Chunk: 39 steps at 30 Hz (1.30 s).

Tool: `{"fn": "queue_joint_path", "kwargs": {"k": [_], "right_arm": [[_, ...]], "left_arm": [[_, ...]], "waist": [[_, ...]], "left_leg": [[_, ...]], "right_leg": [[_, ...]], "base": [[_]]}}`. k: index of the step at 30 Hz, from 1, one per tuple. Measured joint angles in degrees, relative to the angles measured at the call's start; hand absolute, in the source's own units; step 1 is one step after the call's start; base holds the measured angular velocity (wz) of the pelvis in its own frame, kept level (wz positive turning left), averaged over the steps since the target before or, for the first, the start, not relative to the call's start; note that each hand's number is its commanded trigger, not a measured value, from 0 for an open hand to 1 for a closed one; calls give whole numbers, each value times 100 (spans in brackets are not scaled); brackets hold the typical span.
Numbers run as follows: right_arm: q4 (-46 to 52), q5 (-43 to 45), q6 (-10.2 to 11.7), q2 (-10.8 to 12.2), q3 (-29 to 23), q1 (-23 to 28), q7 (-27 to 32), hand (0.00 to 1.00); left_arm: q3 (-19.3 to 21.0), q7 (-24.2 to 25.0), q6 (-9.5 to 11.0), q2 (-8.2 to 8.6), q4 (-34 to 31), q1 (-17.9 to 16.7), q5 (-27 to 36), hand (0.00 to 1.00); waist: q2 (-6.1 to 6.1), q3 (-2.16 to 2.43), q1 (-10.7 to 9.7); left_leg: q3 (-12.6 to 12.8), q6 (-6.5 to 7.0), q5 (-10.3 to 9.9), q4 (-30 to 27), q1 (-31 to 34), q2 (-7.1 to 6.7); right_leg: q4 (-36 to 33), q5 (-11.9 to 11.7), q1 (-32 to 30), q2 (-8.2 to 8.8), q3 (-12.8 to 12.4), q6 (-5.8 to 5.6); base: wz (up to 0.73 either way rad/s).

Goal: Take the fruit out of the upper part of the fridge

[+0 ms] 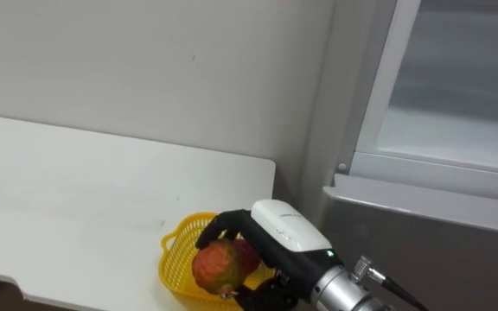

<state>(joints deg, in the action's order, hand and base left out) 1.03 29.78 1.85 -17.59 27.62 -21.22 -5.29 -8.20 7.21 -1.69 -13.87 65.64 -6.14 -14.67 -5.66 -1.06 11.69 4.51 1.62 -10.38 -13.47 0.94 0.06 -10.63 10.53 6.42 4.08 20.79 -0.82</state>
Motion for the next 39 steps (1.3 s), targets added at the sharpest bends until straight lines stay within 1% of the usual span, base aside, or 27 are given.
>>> {"fn": "queue_joint_path", "kwargs": {"k": [15, 19, 22, 25, 27, 28, 32, 33, 34, 35, 36, 39], "right_arm": [[-340, 18, 3, -1, -6, -2, 166, 100], [-525, 8, -4, 5, -51, -2, 276, 100], [-603, 8, -16, 6, -190, -2, 340, 100], [-605, 15, -25, 9, -274, -2, 431, 100], [-605, 16, -26, 10, -274, -2, 448, 100], [-607, 15, -26, 16, -274, -2, 447, 100], [-693, -2, -2, 66, -274, -3, 457, 100], [-742, 1, -1, 88, -275, -3, 457, 84], [-787, 1, 0, 122, -277, -3, 457, 44], [-843, -3, 2, 169, -291, -3, 459, 11], [-875, -5, 2, 186, -296, -3, 459, 0], [-978, -19, -37, 193, -297, -3, 459, 0]], "left_arm": [[17, 13, -1, 4, 5, 5, 10, 0], [39, 73, -59, 12, 4, 4, -5, 0], [99, 77, -114, 59, -2, 0, -9, 0], [128, 83, -214, 109, -1, -1, -9, 0], [129, 94, -225, 149, -1, -2, -9, 0], [128, 114, -237, 176, -1, -4, -9, 0], [127, 181, -267, 187, -46, -25, -9, 0], [127, 197, -269, 188, -51, -28, -13, 0], [128, 200, -277, 191, -66, -53, -45, 0], [127, 202, -294, 192, -109, -95, -94, 0], [127, 204, -304, 192, -133, -117, -114, 0], [127, 230, -327, 201, -157, -150, -120, 0]], "waist": [[-3, -1, -1], [1, -3, 55], [12, -9, 120], [35, -5, 134], [66, -5, 143], [92, 5, 145], [140, 17, 142], [144, 20, 136], [149, 23, 133], [151, 23, 124], [152, 24, 122], [149, 27, 132]], "left_leg": [[-9, 1, 0, -19, 51, -1], [-10, 1, 0, -21, 49, -1], [-15, 1, 0, -25, 55, -2], [-32, 1, 0, -30, 68, -3], [-32, 1, 0, -30, 71, -3], [-32, 1, 0, -30, 70, -5], [-33, 1, 1, -28, 63, -4], [-37, 0, 1, -28, 64, -4], [-40, 1, 2, -28, 66, -7], [-41, 3, 4, -28, 66, -9], [-42, 4, 4, -28, 66, -11], [-66, 22, 16, -28, 73, -36]], "right_leg": [[0, 0, -33, -5, -5, 0], [0, 0, -38, -5, 10, 0], [0, 0, -42, -4, 29, 0], [-1, 0, -48, -3, 50, 0], [-1, 0, -52, -2, 50, 0], [-1, 0, -53, -1, 49, 0], [-1, 0, -43, -2, 55, 0], [-1, 0, -39, -2, 55, 0], [-2, 0, -36, 1, 59, 0], [-2, 1, -35, 3, 59, -1], [-2, 1, -33, 4, 59, -1], [-3, 5, -29, 26, 61, -7]], "base": [[0], [0], [0], [2], [0], [0], [0], [0], [0], [0], [3], [5]]}}
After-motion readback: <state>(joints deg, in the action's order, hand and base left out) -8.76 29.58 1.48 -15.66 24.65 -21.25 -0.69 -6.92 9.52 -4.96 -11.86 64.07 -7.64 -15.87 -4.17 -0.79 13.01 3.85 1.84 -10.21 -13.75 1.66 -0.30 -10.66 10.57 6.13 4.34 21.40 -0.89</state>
